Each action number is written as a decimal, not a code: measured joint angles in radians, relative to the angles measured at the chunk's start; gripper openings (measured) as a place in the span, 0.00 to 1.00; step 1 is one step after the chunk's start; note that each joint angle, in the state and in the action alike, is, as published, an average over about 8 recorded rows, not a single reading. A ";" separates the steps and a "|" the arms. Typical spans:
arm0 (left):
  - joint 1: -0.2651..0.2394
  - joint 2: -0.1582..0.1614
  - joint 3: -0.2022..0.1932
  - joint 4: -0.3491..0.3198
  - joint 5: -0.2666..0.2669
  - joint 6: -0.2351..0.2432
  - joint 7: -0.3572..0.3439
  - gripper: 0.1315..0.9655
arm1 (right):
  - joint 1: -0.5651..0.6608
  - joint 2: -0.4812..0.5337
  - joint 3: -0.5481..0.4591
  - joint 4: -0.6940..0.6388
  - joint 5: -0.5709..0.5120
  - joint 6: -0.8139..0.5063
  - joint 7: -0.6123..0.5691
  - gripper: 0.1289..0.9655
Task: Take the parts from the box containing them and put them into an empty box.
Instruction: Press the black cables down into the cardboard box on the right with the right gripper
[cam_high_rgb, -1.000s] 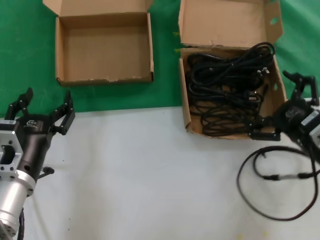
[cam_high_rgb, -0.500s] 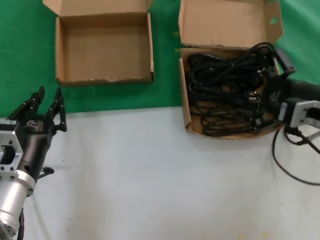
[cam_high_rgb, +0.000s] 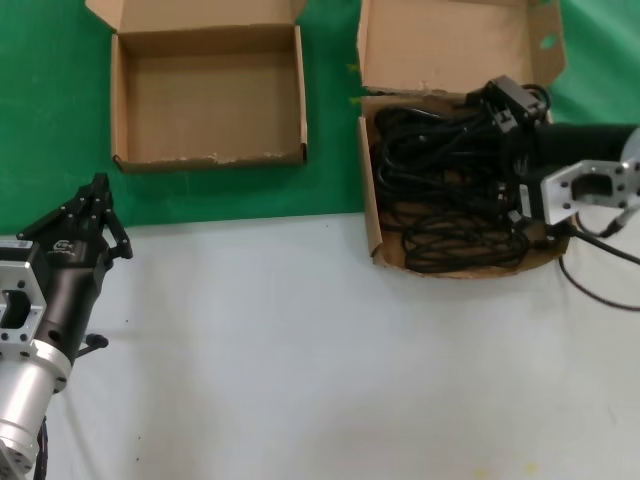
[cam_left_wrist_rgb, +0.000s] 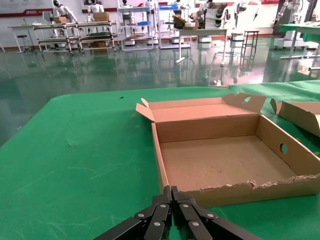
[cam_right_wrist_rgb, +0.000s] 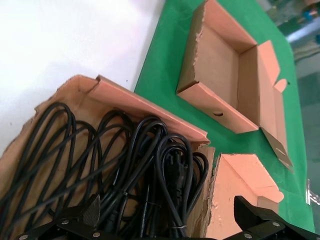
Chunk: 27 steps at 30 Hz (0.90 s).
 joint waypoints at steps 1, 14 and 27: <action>0.000 0.000 0.000 0.000 0.000 0.000 0.000 0.06 | 0.015 -0.005 -0.009 -0.008 -0.013 -0.008 0.002 0.98; 0.000 0.000 0.000 0.000 0.000 0.000 0.000 0.02 | 0.136 -0.077 -0.077 -0.114 -0.101 -0.033 -0.015 0.87; 0.000 0.000 0.000 0.000 0.000 0.000 0.000 0.02 | 0.153 -0.082 -0.088 -0.138 -0.131 -0.029 -0.014 0.65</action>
